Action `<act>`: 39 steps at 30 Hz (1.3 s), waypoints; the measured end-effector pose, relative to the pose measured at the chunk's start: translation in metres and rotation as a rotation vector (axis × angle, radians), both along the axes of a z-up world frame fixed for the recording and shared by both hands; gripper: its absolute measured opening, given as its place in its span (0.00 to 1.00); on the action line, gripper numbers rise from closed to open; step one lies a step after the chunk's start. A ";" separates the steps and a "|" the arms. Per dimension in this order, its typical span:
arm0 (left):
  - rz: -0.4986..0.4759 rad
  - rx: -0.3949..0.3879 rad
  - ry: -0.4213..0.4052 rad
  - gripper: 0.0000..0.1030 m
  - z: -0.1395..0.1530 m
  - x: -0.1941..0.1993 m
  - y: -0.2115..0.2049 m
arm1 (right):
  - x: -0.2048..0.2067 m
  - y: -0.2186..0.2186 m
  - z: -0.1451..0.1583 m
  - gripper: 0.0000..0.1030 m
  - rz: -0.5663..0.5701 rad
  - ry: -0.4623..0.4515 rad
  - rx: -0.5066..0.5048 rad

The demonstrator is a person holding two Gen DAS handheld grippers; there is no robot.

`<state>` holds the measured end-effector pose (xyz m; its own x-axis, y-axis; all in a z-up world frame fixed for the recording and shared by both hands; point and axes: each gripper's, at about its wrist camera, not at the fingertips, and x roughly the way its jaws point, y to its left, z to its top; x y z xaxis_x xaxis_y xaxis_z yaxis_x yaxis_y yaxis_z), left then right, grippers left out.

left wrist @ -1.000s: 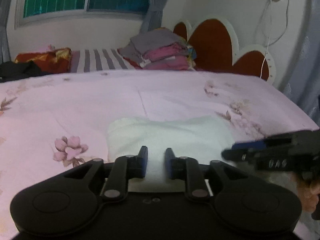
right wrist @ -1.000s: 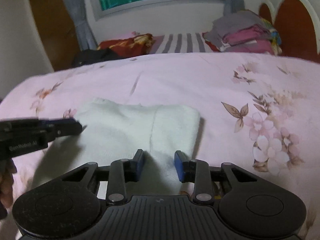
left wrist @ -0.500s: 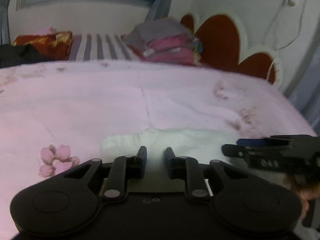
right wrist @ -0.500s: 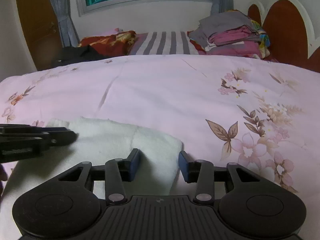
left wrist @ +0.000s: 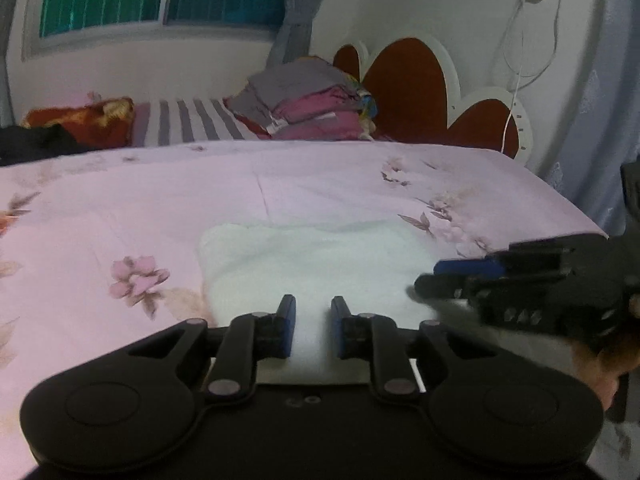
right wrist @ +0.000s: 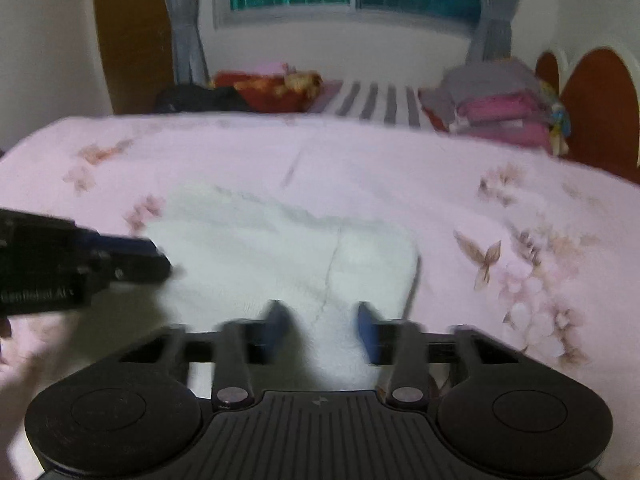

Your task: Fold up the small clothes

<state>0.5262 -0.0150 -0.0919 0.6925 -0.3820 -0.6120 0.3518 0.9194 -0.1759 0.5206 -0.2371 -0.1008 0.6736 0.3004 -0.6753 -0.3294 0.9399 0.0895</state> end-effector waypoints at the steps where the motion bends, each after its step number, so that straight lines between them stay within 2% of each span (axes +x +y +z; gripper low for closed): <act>1: 0.007 0.013 -0.004 0.17 -0.001 -0.012 0.001 | -0.008 -0.002 0.007 0.24 0.015 -0.013 0.022; 3: 0.024 0.024 0.028 0.17 -0.011 -0.024 0.000 | -0.026 0.000 0.013 0.19 0.061 -0.022 0.028; 5: 0.044 0.019 0.056 0.16 -0.021 -0.026 -0.004 | -0.033 0.008 0.004 0.19 0.097 0.009 -0.023; 6: 0.034 0.035 0.053 0.16 -0.020 -0.025 -0.009 | -0.033 0.011 -0.007 0.18 0.091 0.021 -0.086; 7: 0.026 0.066 0.049 0.16 -0.018 -0.023 -0.014 | -0.035 0.011 -0.013 0.18 0.074 -0.004 -0.106; 10: 0.038 0.020 0.058 0.17 -0.005 -0.030 -0.009 | -0.030 0.014 -0.008 0.18 0.042 0.018 -0.114; 14: 0.055 0.003 0.064 0.16 -0.006 -0.058 -0.002 | -0.047 0.003 0.011 0.18 0.054 0.006 -0.024; 16: 0.062 0.002 0.100 0.16 -0.017 -0.064 -0.002 | -0.060 0.002 0.010 0.18 0.085 0.014 -0.012; 18: 0.082 -0.033 0.128 0.16 -0.026 -0.066 0.000 | -0.066 0.007 0.000 0.18 0.091 0.048 -0.051; 20: 0.097 -0.036 0.120 0.16 -0.023 -0.071 0.000 | -0.069 0.005 -0.015 0.18 0.069 0.074 -0.069; 23: 0.120 -0.047 0.103 0.16 -0.015 -0.085 0.003 | -0.073 -0.003 -0.006 0.18 0.045 0.070 -0.032; 26: 0.145 -0.053 0.124 0.16 -0.016 -0.100 0.006 | -0.091 -0.010 0.005 0.19 0.066 0.060 0.004; 30: 0.158 -0.029 0.153 0.16 -0.022 -0.123 0.005 | -0.114 -0.012 -0.006 0.18 0.110 0.117 -0.013; 33: 0.156 0.011 0.137 0.16 -0.020 -0.140 0.000 | -0.128 -0.019 -0.009 0.18 0.099 0.109 -0.046; 36: 0.161 0.008 0.154 0.16 -0.023 -0.146 -0.002 | -0.141 -0.025 -0.007 0.18 0.101 0.107 -0.021; 39: 0.161 0.030 0.168 0.16 -0.024 -0.145 -0.005 | -0.144 -0.023 -0.020 0.18 0.126 0.123 -0.042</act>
